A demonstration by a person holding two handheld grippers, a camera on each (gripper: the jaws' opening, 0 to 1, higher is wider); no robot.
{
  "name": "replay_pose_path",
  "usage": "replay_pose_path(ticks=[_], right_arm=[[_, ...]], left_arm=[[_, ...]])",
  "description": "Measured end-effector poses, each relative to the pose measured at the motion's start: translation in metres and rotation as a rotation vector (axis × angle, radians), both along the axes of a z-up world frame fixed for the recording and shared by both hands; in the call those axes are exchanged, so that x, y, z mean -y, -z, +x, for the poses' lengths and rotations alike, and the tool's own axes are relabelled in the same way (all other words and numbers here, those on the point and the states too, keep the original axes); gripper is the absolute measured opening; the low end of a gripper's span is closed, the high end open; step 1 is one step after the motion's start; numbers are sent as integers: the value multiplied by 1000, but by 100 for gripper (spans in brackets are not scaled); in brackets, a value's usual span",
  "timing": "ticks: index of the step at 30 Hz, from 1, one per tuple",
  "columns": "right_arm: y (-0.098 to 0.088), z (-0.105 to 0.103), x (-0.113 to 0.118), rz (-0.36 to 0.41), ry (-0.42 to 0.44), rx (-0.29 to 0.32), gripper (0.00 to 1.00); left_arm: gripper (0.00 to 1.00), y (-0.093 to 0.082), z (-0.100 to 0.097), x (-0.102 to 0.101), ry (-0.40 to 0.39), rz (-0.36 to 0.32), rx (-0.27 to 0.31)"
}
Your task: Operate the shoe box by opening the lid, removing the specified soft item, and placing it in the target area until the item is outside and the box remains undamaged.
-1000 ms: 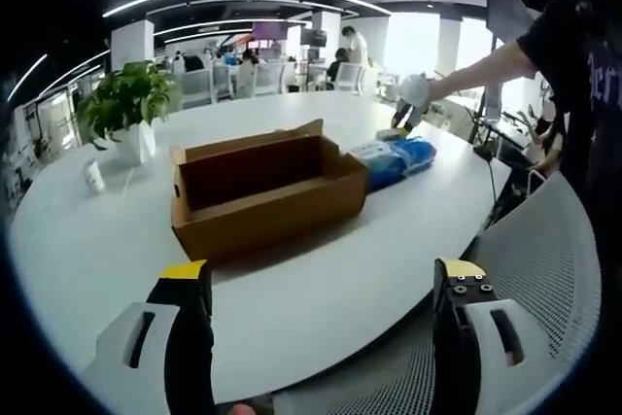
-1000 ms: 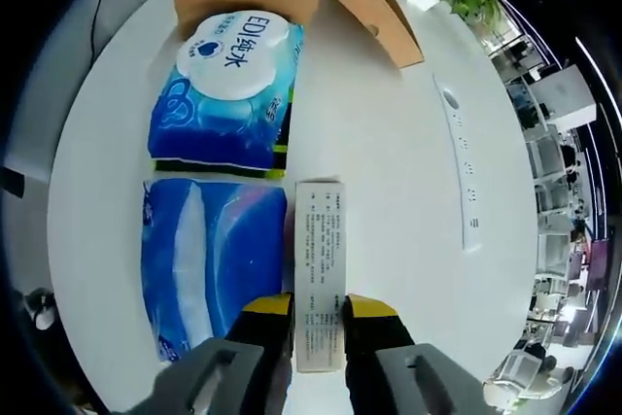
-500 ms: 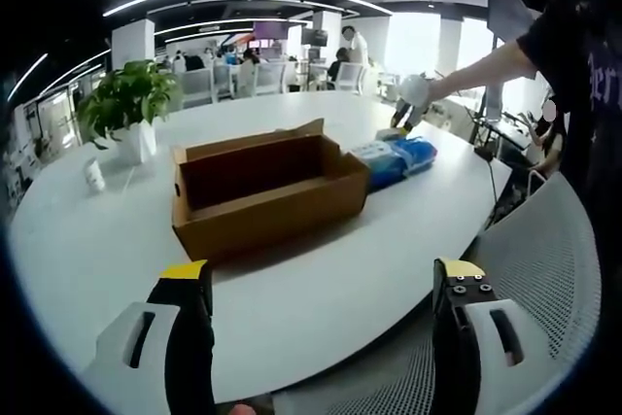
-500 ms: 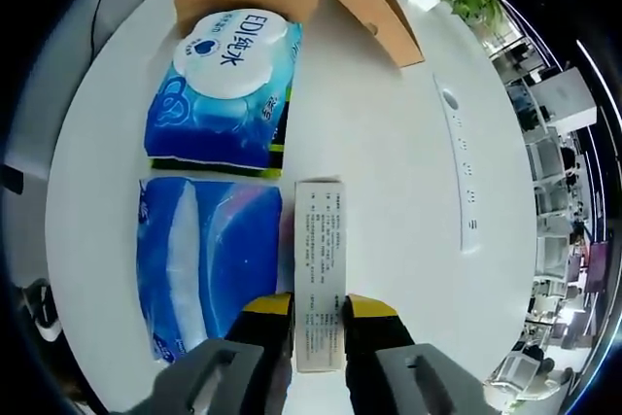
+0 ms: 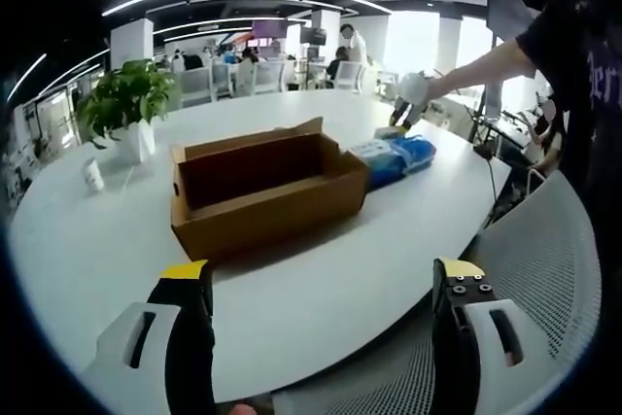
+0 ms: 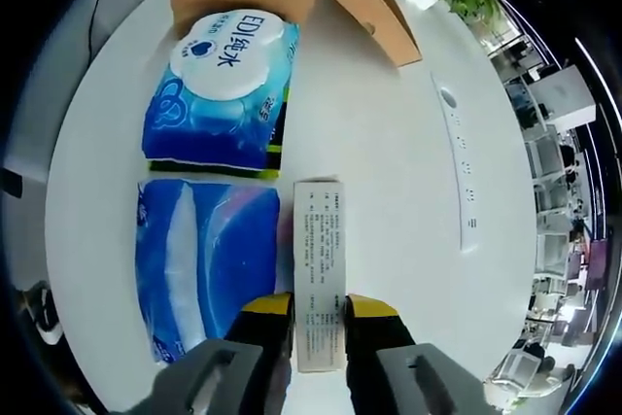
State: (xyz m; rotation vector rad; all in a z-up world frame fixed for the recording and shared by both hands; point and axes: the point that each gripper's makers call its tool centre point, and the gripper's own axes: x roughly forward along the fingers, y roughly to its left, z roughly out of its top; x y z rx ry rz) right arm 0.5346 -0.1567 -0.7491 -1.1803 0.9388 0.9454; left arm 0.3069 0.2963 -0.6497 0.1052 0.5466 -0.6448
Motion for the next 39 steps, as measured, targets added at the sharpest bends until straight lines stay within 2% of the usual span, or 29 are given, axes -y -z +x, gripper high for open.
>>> replay_pose_path(ticks=[26, 39], right_arm=[[-10, 6, 0, 25, 50, 42, 26], [-19, 2, -6, 70, 103, 49, 31]], left_arm=[[93, -1, 0, 0, 0, 0, 9], [93, -3, 0, 0, -1, -11, 22]])
